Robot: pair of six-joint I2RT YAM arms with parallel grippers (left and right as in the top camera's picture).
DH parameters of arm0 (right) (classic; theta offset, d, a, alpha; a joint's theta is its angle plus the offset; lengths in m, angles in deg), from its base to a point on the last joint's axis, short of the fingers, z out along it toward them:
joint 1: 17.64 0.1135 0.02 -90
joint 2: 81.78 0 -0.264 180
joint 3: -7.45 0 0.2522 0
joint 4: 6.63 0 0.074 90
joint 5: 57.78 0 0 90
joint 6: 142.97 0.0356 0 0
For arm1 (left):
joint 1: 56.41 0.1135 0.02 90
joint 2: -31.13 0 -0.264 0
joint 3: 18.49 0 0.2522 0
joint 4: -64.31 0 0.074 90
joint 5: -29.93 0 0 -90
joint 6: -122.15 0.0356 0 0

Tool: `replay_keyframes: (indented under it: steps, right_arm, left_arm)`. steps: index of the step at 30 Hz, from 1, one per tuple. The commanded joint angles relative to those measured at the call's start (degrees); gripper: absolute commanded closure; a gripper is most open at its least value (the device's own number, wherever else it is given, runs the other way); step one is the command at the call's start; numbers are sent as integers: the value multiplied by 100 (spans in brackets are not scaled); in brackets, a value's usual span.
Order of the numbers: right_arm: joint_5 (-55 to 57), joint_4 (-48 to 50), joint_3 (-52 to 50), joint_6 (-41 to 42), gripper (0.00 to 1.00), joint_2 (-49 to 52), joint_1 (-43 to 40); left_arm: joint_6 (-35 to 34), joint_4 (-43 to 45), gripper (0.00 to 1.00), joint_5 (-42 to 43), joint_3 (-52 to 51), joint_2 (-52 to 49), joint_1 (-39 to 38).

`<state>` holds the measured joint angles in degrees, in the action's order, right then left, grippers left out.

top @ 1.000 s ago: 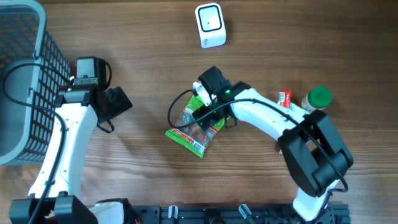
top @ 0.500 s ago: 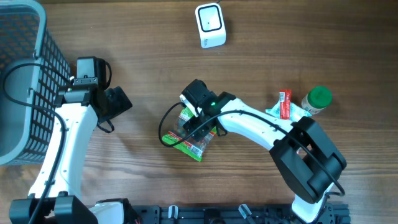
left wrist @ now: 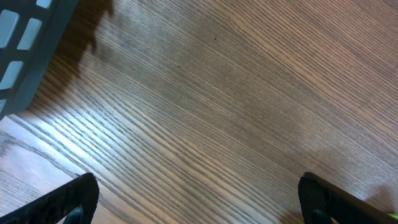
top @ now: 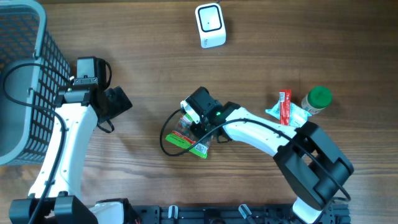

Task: Scan the item barcode
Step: 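Lift the gummy bag and carry it toward the scanner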

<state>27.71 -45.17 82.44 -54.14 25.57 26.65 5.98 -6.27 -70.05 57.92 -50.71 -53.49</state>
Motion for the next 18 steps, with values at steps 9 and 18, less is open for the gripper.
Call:
replay_keyframes:
  steps: [9, 18]
  right_arm:
    - [-214, -568, 127, 179, 96, -2295, -922]
    - [-920, -588, 125, 433, 96, -3257, -1010]
  left_arm:
    - [46, 0, 0, 11, 81, 20, 26]
    - [46, 0, 0, 11, 79, 20, 26]
